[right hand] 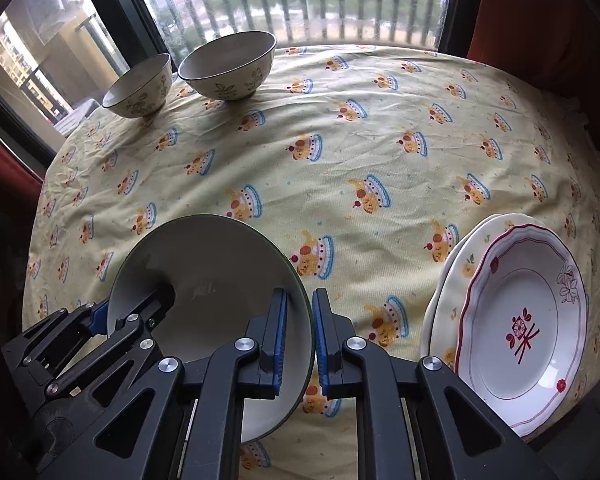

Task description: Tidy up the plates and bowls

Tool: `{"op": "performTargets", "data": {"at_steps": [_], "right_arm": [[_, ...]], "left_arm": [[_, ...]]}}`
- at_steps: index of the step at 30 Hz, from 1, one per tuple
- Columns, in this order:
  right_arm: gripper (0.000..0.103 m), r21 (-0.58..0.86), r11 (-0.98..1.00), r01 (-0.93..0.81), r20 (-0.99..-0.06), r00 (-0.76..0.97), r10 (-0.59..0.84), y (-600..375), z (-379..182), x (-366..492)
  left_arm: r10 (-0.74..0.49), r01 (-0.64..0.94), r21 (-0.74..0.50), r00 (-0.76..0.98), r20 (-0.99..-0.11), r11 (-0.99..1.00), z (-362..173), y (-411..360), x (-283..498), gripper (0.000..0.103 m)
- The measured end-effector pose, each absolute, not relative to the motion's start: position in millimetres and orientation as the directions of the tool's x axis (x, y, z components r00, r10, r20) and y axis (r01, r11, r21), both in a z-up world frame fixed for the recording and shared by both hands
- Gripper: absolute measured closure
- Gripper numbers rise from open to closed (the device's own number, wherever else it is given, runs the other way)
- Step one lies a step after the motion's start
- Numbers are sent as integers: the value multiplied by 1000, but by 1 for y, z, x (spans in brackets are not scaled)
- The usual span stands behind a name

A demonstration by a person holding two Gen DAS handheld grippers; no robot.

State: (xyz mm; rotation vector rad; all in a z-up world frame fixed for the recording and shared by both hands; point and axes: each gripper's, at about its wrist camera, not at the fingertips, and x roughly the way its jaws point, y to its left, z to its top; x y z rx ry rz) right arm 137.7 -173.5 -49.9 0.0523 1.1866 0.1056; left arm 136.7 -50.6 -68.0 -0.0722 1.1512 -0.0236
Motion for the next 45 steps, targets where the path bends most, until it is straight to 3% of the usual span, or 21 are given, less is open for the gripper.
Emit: {"op": "performTargets", "data": {"at_steps": [13,16,18,22,27,29,31,33,39,45], "right_arm": [[87,92,984,-149,-926,351,140,-199,-61,133],[87,97,981,-167,-922,357,152,-198,-62,133],[87,111,978,-176,-915,367,170,-199,-60,134],[85,22,970,-242,-901,415,124,-189,-54,133],[74,17,962,-271,-896,424,135,-187,-46,134],[65,24,962,-270,-893,427,142,-189,-43,137],[48,12,964,-267,-881,454,136,-191,-38,138],[42,9,963,-270,-874,466,139,-191,-32,141],[36,-6,961,-277,-861,489,136,-183,-15,156],[31,0,972,-236,-859,498,121,-170,-4,173]], "left_arm": [[-24,-101,-70,403,-915,992,-79,-72,122,82],[-20,-129,-80,408,-913,988,-79,-71,121,65],[18,-154,-51,417,-909,987,-77,-71,120,59],[30,-195,-59,422,-906,979,-71,-64,122,40],[84,-235,-26,445,-892,972,-59,-56,118,32],[90,-250,-29,451,-888,968,-54,-51,117,31],[100,-260,-27,463,-881,965,-49,-47,117,28],[115,-264,-18,479,-870,964,-43,-42,117,23],[118,-258,-18,503,-856,966,-33,-27,125,12],[97,-207,-13,514,-852,978,-30,-15,142,9]]}}
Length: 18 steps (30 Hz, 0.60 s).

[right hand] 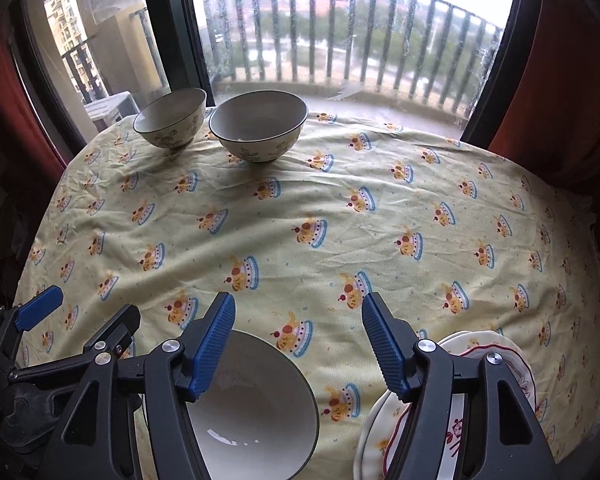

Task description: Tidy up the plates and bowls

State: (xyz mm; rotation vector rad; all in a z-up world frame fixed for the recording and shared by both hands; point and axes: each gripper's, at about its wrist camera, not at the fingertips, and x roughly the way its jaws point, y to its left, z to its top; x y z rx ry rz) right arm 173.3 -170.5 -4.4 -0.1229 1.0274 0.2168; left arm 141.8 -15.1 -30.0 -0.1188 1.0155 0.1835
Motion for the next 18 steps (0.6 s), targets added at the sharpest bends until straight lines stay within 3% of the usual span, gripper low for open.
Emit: {"op": "performTargets", "data": {"at_steps": [10,18], "right_arm": [[23,-1,986,-168,-845,527,89,-132,11,202],[23,-5,991,-133,-819,569,72,-100,24,237]], "left_arm": [[34,-109,-34,567,-823,993,-9,3,177,9],[34,-100,-30,583,-812,994,1,36,216,10]]}}
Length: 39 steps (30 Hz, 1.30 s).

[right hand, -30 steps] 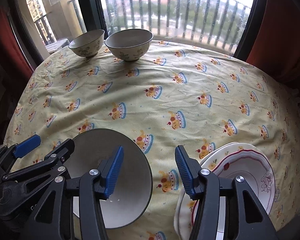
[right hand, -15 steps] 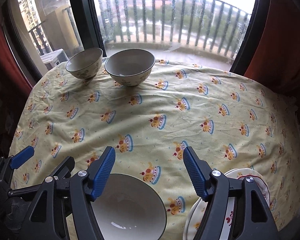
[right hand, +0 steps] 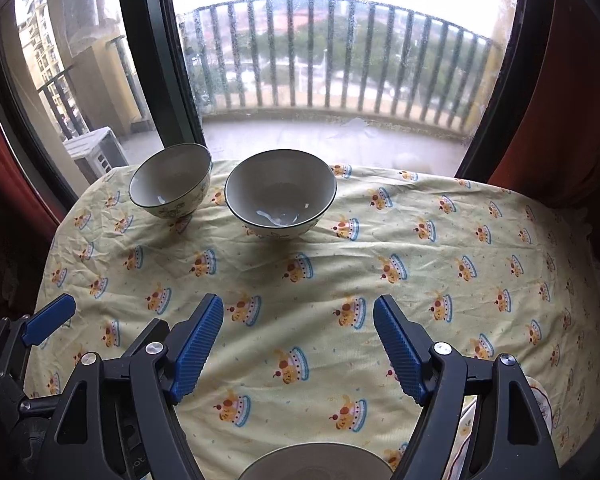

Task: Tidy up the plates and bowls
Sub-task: 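Move the left gripper to the rim of a second cream bowl, then close the left gripper on the second cream bowl's rim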

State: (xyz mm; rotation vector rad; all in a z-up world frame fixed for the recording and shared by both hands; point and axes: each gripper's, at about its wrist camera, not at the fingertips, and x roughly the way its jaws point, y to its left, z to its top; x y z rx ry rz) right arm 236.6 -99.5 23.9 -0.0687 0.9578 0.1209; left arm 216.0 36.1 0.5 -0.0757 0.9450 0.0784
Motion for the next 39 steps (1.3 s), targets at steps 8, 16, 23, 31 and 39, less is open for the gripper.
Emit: {"op": "performTargets", "data": {"at_steps": [8,16,23,31,39], "right_arm": [[23,9,988,-152,-805,586,97,-61,27,277],[18,18,988,-152,-798,593,106,-25,24,319],[16,16,994,-107,-786,614,79,1,14,351],[17,26,997,-67,-771,634,62,24,-9,378],[43,41,998,-39,-794,605,56,34,-36,401]], "left_arm": [[30,-102,-41,608,-794,994,4,73,254,15],[32,-98,-36,616,-787,995,-2,105,298,29],[53,-92,-7,627,-777,996,-12,123,333,34],[78,-80,34,637,-767,996,-29,132,362,41],[76,-99,20,601,-796,995,-53,139,384,55]]}}
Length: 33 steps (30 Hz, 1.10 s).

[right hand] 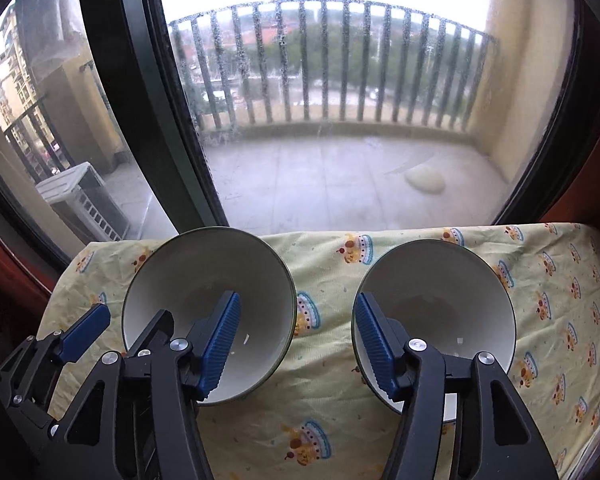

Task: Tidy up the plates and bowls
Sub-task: 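Close the left gripper on the second cream bowl's rim, then lift the second cream bowl with the left gripper and carry it toward the stack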

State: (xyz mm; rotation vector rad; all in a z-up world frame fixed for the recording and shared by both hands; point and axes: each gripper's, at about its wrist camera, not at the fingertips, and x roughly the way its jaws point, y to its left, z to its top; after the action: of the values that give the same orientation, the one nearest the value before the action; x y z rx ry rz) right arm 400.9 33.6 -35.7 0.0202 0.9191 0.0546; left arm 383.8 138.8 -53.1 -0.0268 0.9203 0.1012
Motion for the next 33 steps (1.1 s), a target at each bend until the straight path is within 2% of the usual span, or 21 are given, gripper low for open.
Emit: {"op": "performTargets", "data": {"at_steps": [5,6,8,10,16,33], "right_arm": [[57,51,998,-40,-802,593,65,37,-46,412],[61,55,998,-38,-805,590,67,38,-48,414],[69,58,998,-38,-810,582,69,38,-51,418],[84,61,997,-39,-815,574,72,39,-55,421],[89,42,999,-34,-817,574,54,40,-60,422],[89,51,998,-48,-835,545,69,35,-56,381]], "left_arm": [[79,-106,21,587,-806,994,-62,141,393,64],[77,-107,18,583,-809,994,-63,142,394,69],[76,-110,15,576,-814,994,-64,142,396,73],[68,-108,8,566,-821,994,-67,144,399,82],[76,-105,19,567,-820,994,-66,144,399,86],[90,-108,38,527,-845,993,-62,138,357,87]]}}
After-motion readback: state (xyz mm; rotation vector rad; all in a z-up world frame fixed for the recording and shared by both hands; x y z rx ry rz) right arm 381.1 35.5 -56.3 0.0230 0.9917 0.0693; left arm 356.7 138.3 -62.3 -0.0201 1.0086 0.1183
